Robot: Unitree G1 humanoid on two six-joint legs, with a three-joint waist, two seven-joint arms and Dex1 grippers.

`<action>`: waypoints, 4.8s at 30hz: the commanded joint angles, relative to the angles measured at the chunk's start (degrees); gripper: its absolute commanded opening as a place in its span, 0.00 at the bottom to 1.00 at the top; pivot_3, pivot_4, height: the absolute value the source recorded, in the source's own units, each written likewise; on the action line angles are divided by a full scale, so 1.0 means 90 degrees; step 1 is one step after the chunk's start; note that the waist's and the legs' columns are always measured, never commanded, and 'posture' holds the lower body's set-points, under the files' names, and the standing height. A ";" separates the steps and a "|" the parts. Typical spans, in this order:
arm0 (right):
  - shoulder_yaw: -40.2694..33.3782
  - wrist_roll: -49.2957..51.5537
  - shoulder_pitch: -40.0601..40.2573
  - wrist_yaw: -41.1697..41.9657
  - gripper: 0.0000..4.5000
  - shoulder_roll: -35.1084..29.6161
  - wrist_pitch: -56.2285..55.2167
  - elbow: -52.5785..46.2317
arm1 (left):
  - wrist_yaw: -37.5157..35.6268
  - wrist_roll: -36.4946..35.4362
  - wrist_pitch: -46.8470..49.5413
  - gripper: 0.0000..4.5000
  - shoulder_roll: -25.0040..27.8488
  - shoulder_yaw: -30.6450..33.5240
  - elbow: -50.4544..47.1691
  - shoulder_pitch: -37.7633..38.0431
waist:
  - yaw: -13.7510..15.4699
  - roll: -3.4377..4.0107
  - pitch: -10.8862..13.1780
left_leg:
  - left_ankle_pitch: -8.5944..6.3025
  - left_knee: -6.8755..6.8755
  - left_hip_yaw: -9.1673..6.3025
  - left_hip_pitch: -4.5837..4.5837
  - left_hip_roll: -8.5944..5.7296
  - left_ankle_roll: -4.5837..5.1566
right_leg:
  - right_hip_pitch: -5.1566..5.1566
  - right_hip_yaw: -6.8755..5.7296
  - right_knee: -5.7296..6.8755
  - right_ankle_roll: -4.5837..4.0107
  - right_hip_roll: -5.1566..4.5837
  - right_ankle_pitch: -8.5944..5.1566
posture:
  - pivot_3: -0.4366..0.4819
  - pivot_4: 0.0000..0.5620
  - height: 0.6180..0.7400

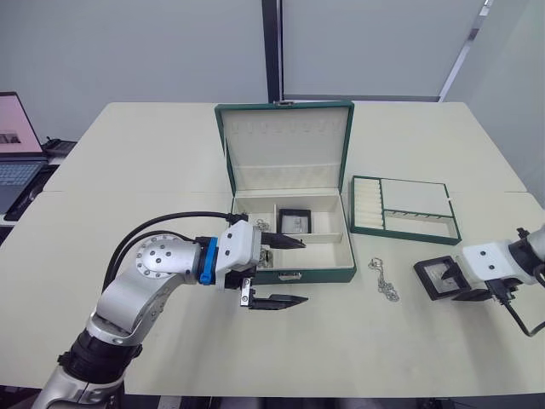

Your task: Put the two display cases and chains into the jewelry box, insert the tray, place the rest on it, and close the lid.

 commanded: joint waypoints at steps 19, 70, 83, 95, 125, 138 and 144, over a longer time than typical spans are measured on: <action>-0.0058 -0.0161 0.0085 -0.0087 0.25 -0.0016 -0.0107 -0.0027 | 0.0045 0.0111 -0.0052 1.00 -0.0141 -0.0142 -0.0115 -0.0122 | -0.0001 0.0000 0.0000 | 0.0000 0.0002 0.0002 0.0000 0.0000 0.0000 | 0.0000 0.0001 0.0000 0.0000 0.0000 0.0000 | 0.48 0.27 1.00; 0.1768 0.2524 -0.5454 -0.0704 0.00 0.2259 0.6631 -0.2284 | 0.1967 -0.0846 0.0569 1.00 0.0011 0.2890 -0.1743 0.2888 | 0.0053 -0.0001 0.0000 | 0.0000 -0.0003 -0.0036 -0.0010 0.0000 0.0001 | -0.0018 -0.0015 0.0006 0.0000 -0.0027 0.0000 | 0.48 0.27 1.00; 0.3227 0.1561 -0.5900 -0.0822 0.00 0.3555 0.6945 -0.1117 | 0.2723 -0.0468 0.0053 1.00 -0.0663 0.2595 -0.2152 0.3763 | 0.0000 -0.0002 -0.0001 | 0.0000 -0.0011 -0.0036 -0.0008 -0.0008 0.0001 | -0.0032 -0.0011 0.0012 -0.0002 -0.0015 0.0001 | 0.48 0.27 1.00; 0.3827 0.0967 -0.5900 0.0188 0.00 0.3572 0.6134 -0.0671 | 0.3056 -0.0236 -0.0061 1.00 -0.0823 0.2176 -0.2339 0.3943 | -0.0022 -0.0002 -0.0001 | -0.0001 -0.0013 -0.0034 -0.0007 -0.0005 0.0001 | -0.0040 -0.0009 0.0012 -0.0002 -0.0010 0.0002 | 0.48 0.27 1.00; 0.3976 0.0398 -0.5791 0.0456 0.00 0.4084 0.6340 -0.0118 | 0.3408 -0.0119 -0.0105 1.00 -0.0895 0.1919 -0.2455 0.4060 | -0.0021 -0.0001 0.0000 | -0.0001 -0.0017 -0.0076 -0.0008 -0.0010 0.0000 | -0.0046 -0.0008 0.0012 -0.0002 -0.0011 0.0002 | 0.48 0.27 1.00; 0.3784 0.0588 -0.5776 -0.0007 0.00 0.4128 0.7062 -0.0609 | 0.3406 -0.0107 -0.0105 1.00 -0.0905 0.1834 -0.2423 0.3998 | -0.0021 0.0000 0.0000 | -0.0001 -0.0020 -0.0084 -0.0010 -0.0013 0.0000 | -0.0047 -0.0009 0.0011 -0.0002 -0.0010 0.0002 | 0.48 0.27 1.00; 0.3766 0.0567 -0.5848 -0.0240 0.00 0.4350 0.7255 -0.0168 | 0.3402 -0.0100 -0.0107 1.00 -0.0899 0.1812 -0.2413 0.3968 | -0.0021 0.0000 0.0000 | -0.0001 -0.0020 -0.0085 -0.0010 -0.0014 0.0000 | -0.0049 -0.0009 0.0010 -0.0002 -0.0010 0.0002 | 0.48 0.27 1.00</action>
